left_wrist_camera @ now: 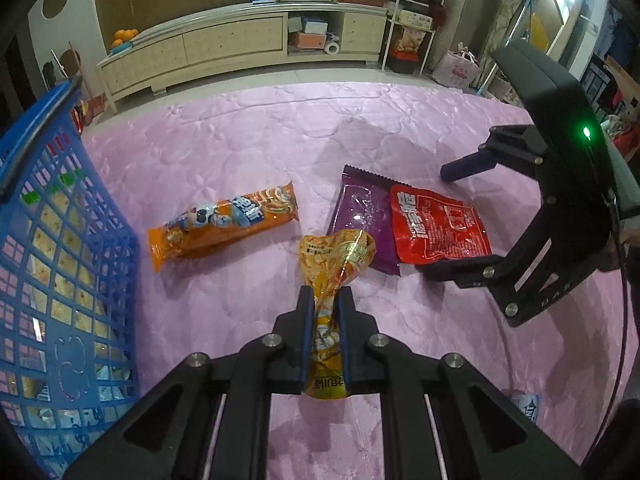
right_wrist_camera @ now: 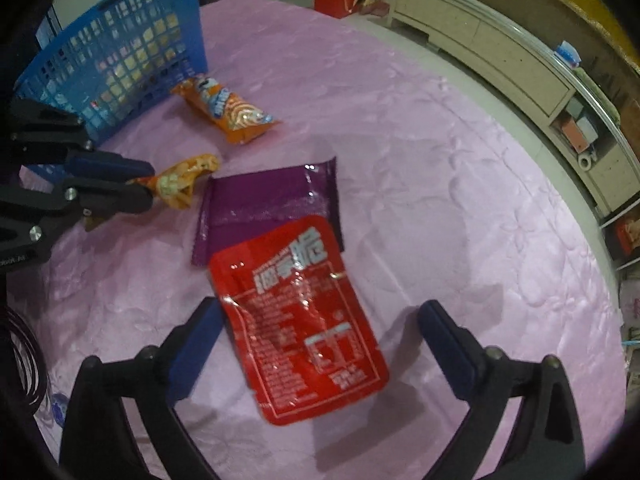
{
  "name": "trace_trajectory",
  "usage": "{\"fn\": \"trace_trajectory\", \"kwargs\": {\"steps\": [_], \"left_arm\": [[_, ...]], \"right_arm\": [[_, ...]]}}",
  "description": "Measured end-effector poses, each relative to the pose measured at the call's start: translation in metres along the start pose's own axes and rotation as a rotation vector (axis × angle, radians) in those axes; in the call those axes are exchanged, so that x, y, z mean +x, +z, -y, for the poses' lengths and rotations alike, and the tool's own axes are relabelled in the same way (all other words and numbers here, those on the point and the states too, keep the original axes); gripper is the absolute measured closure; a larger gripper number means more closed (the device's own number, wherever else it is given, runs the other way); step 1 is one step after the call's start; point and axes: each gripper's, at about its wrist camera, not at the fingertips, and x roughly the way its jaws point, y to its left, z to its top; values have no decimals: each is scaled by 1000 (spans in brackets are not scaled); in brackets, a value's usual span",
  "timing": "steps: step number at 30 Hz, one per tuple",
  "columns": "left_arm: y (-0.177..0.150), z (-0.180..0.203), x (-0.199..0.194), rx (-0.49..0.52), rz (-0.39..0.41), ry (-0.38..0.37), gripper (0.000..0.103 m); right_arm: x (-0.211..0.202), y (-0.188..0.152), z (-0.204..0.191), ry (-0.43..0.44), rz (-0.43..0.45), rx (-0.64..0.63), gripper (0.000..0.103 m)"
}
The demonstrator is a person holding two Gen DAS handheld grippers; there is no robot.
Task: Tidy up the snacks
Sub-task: 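Grasp the red pouch with the right tool while the left tool holds the yellow bag, then carry the yellow bag into the basket and open the left tool while the right tool lifts the red pouch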
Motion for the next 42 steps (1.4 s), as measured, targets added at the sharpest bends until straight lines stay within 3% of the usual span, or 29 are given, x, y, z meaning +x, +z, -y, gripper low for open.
{"fn": "trace_trajectory", "kwargs": {"steps": [3,5,12,14,16,25,38,42], "left_arm": [[-2,-1,2,-6,-3,10,92],[-3,-1,3,-3,-3,13,92],[-12,6,0,13,-2,19,92],[-17,9,-2,27,1,23,92],[-19,8,-4,29,1,25,92],[-20,8,-29,26,35,-3,92],[-33,21,-124,95,183,-31,92],[-40,14,-152,104,219,-29,92]], "right_arm": [[-7,-8,-9,-8,40,18,19],[-12,-12,-18,-7,37,15,36],[-19,-21,-40,0,16,5,50],[-21,-22,-51,2,1,-7,73],[-20,-16,-57,-24,-11,-30,78],[-35,-23,-63,-29,7,93,82],[-139,-16,-102,-144,177,301,82],[-157,-11,-120,-110,235,327,81]]}}
